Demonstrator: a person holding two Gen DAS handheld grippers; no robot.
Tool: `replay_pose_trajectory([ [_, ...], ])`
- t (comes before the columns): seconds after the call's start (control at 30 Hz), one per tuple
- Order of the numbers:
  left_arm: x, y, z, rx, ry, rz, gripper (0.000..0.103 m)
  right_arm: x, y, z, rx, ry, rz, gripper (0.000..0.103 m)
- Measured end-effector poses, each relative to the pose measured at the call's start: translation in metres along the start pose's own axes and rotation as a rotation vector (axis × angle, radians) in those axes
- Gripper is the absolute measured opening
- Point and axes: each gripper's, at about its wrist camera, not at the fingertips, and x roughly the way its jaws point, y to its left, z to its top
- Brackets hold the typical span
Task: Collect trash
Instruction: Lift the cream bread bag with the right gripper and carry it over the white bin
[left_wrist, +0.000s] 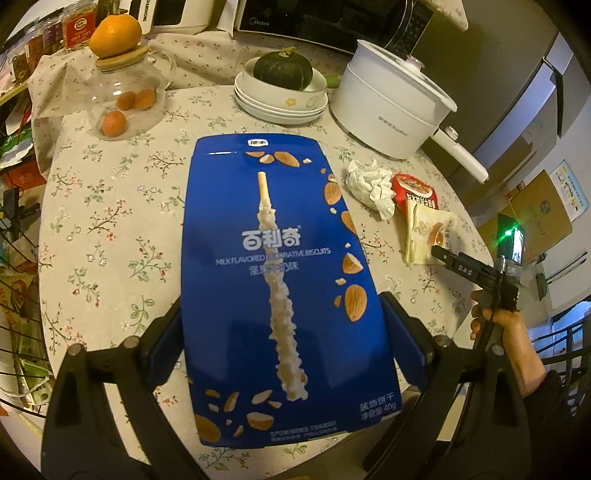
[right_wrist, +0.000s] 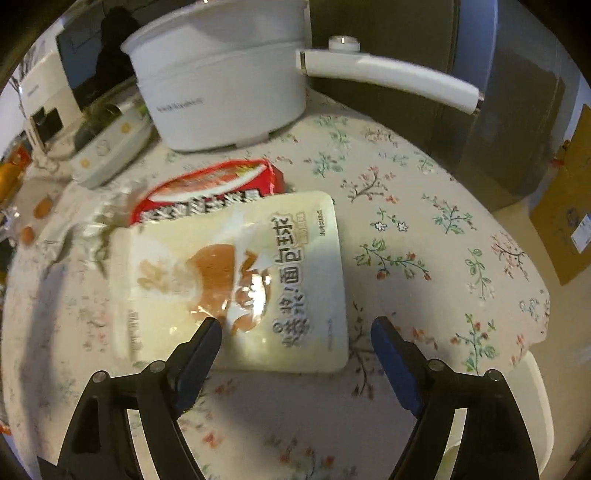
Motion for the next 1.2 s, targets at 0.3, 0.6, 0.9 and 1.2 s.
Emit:
replay_pose_trajectory([
  [0.3,0.008,-0.003,0.001,0.015,0.012,0.010,0.096,-0.002,0.015,-0.005,-0.078,-0.026,-0.007,0.058],
  [0.6,0.004,-0.010,-0.003,0.039,0.001,0.011,0.096,-0.015,0.021,-0.014,-0.108,0.025,0.090,0.008],
  [0.9,-0.006,-0.003,-0.003,0.022,-0.022,0.004,0.096,-0.054,0.048,-0.024,-0.124,-0.001,0.199,0.007],
  [1.2,-0.012,-0.009,-0.004,0.037,-0.031,-0.021,0.096,-0.097,0.051,-0.023,-0.121,-0.063,0.255,0.007],
])
